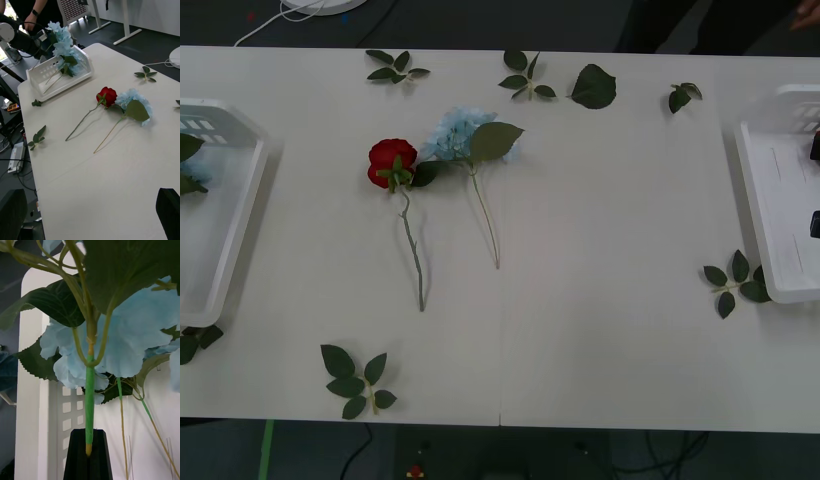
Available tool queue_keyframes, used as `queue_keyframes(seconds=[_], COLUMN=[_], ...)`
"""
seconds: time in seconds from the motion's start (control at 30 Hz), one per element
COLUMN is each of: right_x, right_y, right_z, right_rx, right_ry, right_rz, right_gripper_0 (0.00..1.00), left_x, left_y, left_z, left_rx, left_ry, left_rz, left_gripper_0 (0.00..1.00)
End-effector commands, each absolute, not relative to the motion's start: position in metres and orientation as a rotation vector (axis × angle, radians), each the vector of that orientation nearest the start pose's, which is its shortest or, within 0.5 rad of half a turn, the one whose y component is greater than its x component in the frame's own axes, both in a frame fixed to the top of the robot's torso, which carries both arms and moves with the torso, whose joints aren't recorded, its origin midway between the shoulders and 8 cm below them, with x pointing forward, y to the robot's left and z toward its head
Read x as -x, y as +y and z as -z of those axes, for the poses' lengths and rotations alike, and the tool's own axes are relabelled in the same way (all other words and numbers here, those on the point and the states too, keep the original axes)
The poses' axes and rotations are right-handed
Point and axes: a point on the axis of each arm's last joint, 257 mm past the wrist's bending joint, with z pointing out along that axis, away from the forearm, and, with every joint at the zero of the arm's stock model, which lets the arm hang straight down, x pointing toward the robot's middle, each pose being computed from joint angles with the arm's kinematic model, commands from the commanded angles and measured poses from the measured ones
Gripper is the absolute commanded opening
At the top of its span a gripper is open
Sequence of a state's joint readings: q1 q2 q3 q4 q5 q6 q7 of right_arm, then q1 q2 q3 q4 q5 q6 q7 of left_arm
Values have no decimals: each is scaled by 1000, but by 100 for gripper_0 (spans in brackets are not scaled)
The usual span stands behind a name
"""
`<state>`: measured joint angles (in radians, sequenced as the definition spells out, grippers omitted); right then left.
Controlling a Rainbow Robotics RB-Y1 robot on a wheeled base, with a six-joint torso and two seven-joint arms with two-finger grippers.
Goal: Place the red flowers into the right box and the blue flowers into the left box. If a person shows an open palm, hand one flower to the person first, then continue sorting.
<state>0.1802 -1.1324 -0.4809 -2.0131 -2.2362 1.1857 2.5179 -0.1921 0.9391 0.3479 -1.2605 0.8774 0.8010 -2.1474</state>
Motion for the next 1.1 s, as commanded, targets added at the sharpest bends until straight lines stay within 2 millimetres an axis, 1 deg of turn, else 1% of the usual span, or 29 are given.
queue_keyframes(seconds=[0.03, 0.07, 0.1, 0.13, 0.23, 0.27, 0.37, 0.43, 0.5, 0.57, 0.7, 0.83, 0.87, 0.9, 0.93, 0.97, 1.0, 1.03, 1.07, 1.1], right_x=[-339, -339, -339, -339, -339, -339, -339, -339, -339, -339, -339, -339, -339, -339, -339, -339, -339, -339, -339, -339], right_y=[-251, -251, -251, -251, -251, -251, -251, -251, -251, -251, -251, -251, -251, -251, -251, -251, -251, -251, -251, -251], right_z=[6, 6, 6, 6, 6, 6, 6, 6, 6, 6, 6, 6, 6, 6, 6, 6, 6, 6, 6, 6], right_rx=[1115, 1115, 1115, 1115, 1115, 1115, 1115, 1115, 1115, 1115, 1115, 1115, 1115, 1115, 1115, 1115, 1115, 1115, 1115, 1115], right_ry=[1650, 1650, 1650, 1650, 1650, 1650, 1650, 1650, 1650, 1650, 1650, 1650, 1650, 1650, 1650, 1650, 1650, 1650, 1650, 1650], right_rz=[-670, -670, -670, -670, -670, -670, -670, -670, -670, -670, -670, -670, -670, -670, -670, -670, -670, -670, -670, -670], right_gripper_0=[100, 100, 100, 100, 100, 100, 100, 100, 100, 100, 100, 100, 100, 100, 100, 100, 100, 100, 100, 100], left_x=[-509, -510, -513, -513, -516, -516, -521, -522, -524, -525, -525, -526, -526, -527, -528, -529, -530, -530, -532, -532], left_y=[634, 632, 629, 627, 619, 618, 603, 595, 589, 588, 588, 590, 591, 590, 589, 587, 586, 586, 586, 585], left_z=[190, 195, 207, 212, 235, 240, 256, 263, 266, 266, 266, 261, 261, 259, 257, 255, 253, 252, 249, 249], left_rx=[-52, -46, -32, -26, 18, 32, 84, 100, 109, 112, 115, 118, 122, 121, 120, 119, 118, 119, 121, 123], left_ry=[2110, 2106, 2095, 2094, 2072, 2069, 2032, 2025, 2019, 2018, 2014, 1995, 1993, 1989, 1985, 1980, 1975, 1973, 1966, 1964], left_rz=[-433, -429, -423, -419, -391, -384, -344, -323, -305, -299, -296, -307, -306, -303, -300, -294, -292, -289, -286, -284], left_gripper_0=[0, 0, 0, 0, 0, 0, 0, 0, 0, 0, 0, 2, 8, 20, 29, 62, 76, 85, 96, 100])
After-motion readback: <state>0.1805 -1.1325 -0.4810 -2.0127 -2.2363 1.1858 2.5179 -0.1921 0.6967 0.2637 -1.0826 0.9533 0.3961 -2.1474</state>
